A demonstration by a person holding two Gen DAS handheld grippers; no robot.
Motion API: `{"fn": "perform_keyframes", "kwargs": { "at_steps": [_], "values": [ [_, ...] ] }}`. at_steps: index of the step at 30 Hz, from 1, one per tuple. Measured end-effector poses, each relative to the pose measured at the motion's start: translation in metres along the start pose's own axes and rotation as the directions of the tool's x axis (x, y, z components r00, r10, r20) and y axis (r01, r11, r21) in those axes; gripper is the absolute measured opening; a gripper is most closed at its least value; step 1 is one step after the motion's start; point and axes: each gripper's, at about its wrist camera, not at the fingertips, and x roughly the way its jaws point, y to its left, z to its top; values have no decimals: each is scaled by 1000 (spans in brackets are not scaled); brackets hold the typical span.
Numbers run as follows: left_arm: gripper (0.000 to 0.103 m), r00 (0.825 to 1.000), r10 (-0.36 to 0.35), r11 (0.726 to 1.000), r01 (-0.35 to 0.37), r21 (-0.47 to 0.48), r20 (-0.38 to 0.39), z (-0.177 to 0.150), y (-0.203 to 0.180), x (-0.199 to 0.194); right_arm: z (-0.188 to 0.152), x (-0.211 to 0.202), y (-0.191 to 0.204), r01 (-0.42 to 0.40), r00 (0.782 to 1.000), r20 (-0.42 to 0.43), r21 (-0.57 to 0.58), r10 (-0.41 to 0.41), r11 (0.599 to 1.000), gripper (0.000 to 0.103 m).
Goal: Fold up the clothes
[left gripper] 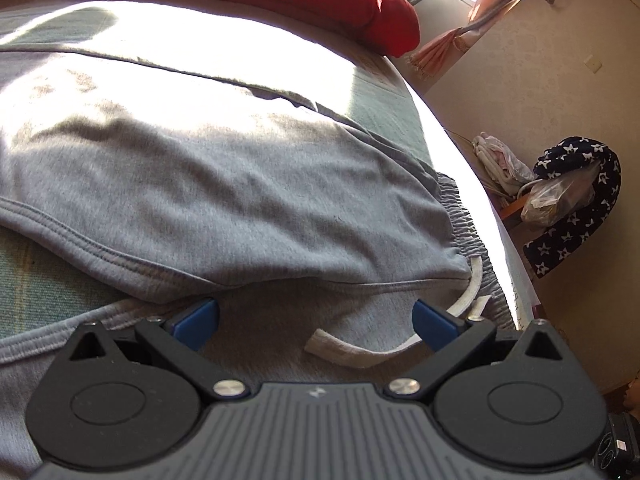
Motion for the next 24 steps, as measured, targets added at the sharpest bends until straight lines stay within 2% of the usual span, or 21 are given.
{"fn": "perform_keyframes", "kwargs": {
  "at_steps": [4,7,9,15,19,22,24],
  "values": [
    [102,1000,-29,999,29,-24,-7,0,3,5,-1,0,2,6,1000,1,-8,-6,1000,103],
    [102,999,11,999,-13,-42,-34,-4,9,18,-1,0,2,6,1000,1,-6,-6,1000,103],
    [102,999,7,998,-9,-62,-32,-5,11,14,-1,0,2,6,1000,1,-8,-6,1000,103],
    [102,1000,-1,999,0,-42,-13,6,0,-39,0,0,2,7,1000,-1,-4,-7,1000,103],
    [102,998,-30,999,32,-31,53,25,-7,-62,-1,1,3,16,1000,2,-11,-16,1000,103],
    [102,998,-23,998,26,-57,61,44,-6,-46,-1,1,3,17,1000,0,-10,-17,1000,103],
    [102,999,-32,995,36,-91,40,50,-3,-26,-1,0,3,14,1000,-1,-7,-14,1000,103]
  ]
}}
